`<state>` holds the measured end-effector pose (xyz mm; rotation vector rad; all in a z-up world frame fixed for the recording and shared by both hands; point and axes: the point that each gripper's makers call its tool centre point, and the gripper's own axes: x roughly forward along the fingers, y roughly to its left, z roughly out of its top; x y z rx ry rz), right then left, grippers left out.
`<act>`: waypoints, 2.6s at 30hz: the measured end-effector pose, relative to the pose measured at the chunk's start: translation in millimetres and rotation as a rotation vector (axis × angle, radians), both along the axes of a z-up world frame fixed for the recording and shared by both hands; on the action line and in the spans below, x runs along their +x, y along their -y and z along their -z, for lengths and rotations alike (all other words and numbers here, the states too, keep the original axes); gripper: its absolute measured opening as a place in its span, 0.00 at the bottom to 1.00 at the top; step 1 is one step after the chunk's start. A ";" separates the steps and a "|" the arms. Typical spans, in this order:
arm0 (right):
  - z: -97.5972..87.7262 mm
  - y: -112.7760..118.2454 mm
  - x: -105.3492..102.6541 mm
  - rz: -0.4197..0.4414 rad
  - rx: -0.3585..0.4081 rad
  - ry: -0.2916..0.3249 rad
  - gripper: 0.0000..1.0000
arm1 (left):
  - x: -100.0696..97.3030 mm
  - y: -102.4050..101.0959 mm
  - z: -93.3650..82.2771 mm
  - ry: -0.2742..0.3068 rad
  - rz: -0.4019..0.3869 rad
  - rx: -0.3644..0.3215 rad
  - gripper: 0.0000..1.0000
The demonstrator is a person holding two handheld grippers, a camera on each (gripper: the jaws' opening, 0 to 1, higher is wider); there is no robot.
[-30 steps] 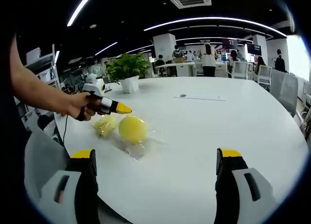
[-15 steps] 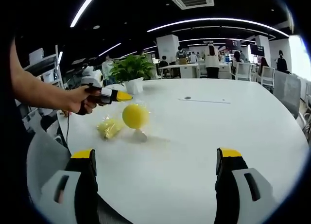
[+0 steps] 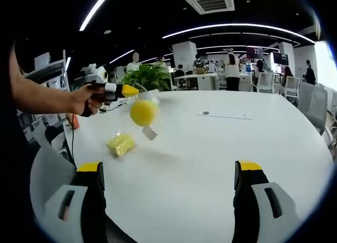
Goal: Compare the silicone blocks by pressing each to a similar depth, holding the contact briefly, and releasing to observe deformation and rebound differences across the visible hardness samples.
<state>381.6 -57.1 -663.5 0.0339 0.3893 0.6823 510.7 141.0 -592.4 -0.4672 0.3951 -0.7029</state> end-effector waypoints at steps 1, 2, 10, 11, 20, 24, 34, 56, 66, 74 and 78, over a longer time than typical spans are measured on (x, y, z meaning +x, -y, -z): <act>-1.7 -0.7 0.3 -0.001 0.001 0.003 0.96 | 0.0 -0.6 -8.0 0.015 0.002 -0.009 0.00; -3.0 -1.2 0.7 -0.001 0.003 0.005 0.96 | -0.6 -0.7 -13.7 0.028 0.006 -0.011 0.00; -25.3 -6.0 11.5 -0.011 0.023 0.047 0.96 | -5.3 -2.1 -63.3 0.117 0.038 -0.015 0.00; -29.1 -5.9 13.4 -0.014 0.027 0.056 0.96 | -5.7 -2.1 -67.4 0.123 0.040 -0.014 0.00; -48.2 -4.7 29.2 -0.029 0.037 0.090 0.96 | -16.6 5.4 -105.0 0.199 0.088 -0.012 0.00; -56.6 -7.5 34.4 -0.046 0.044 0.105 0.96 | -22.6 6.7 -115.6 0.223 0.106 -0.020 0.00; -72.2 -24.7 44.6 -0.125 0.050 0.121 0.96 | -31.1 4.7 -132.5 0.246 0.116 -0.041 0.00; -128.8 -87.9 57.7 -0.310 0.189 0.174 0.96 | -61.6 18.0 -147.8 0.270 0.204 -0.079 0.00; -147.8 -110.6 55.9 -0.388 0.227 0.198 0.90 | -78.2 34.0 -157.3 0.280 0.280 -0.119 0.00; -162.3 -129.2 50.0 -0.443 0.318 0.194 0.81 | -86.2 42.4 -161.5 0.281 0.299 -0.145 0.00; -164.8 -136.2 48.5 -0.466 0.337 0.192 0.75 | -89.4 48.4 -166.1 0.283 0.314 -0.165 0.00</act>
